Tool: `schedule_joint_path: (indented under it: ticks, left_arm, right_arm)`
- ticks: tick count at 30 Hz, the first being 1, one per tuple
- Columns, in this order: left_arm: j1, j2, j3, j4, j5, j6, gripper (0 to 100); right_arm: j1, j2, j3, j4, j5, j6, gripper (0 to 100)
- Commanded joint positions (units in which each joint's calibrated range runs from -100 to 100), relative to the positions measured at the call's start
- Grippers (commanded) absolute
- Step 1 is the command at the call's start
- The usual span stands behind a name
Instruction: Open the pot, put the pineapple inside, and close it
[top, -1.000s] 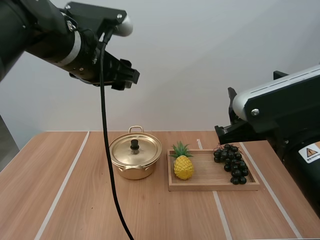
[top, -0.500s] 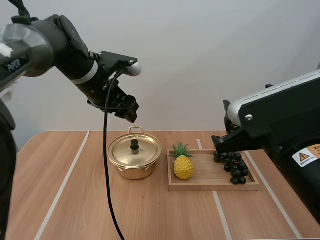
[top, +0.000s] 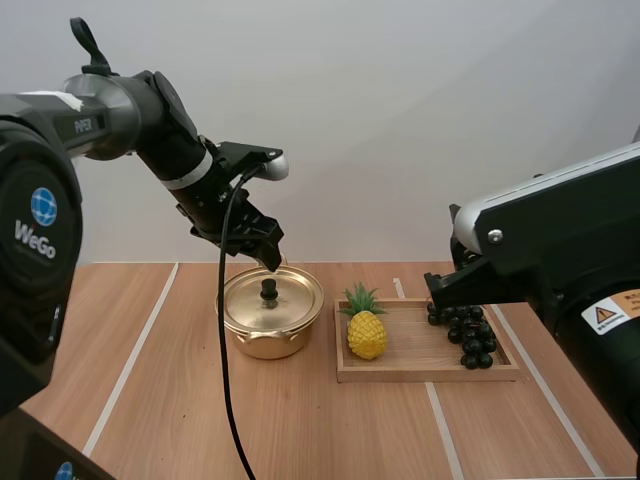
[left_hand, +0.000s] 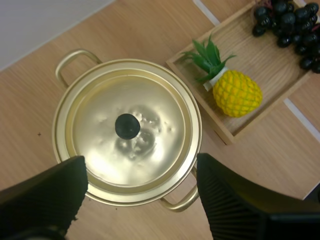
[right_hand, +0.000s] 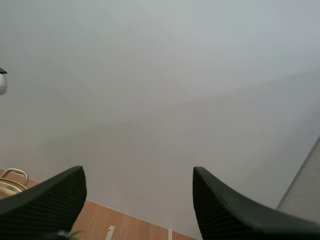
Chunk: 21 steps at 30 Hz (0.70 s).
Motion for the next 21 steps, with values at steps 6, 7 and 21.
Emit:
schedule_joint_path:
  ticks: [6, 7, 21]
  left_arm:
    - [-2.69, 2.4, -0.6, -0.9, -1.9, 0.1, 100]
    - [-2.69, 2.5, -0.6, -0.4, -3.8, 0.1, 100]
    - [-2.69, 5.9, -0.6, 5.3, -14.6, 0.1, 100]
  right_arm:
    - [-0.2, 0.0, -0.6, -0.1, -0.1, 0.2, 100]
    - [-0.2, 0.0, -0.6, -0.1, -0.2, 0.2, 100]
    - [-0.4, 0.0, -0.6, -0.1, -0.2, 0.8, 100]
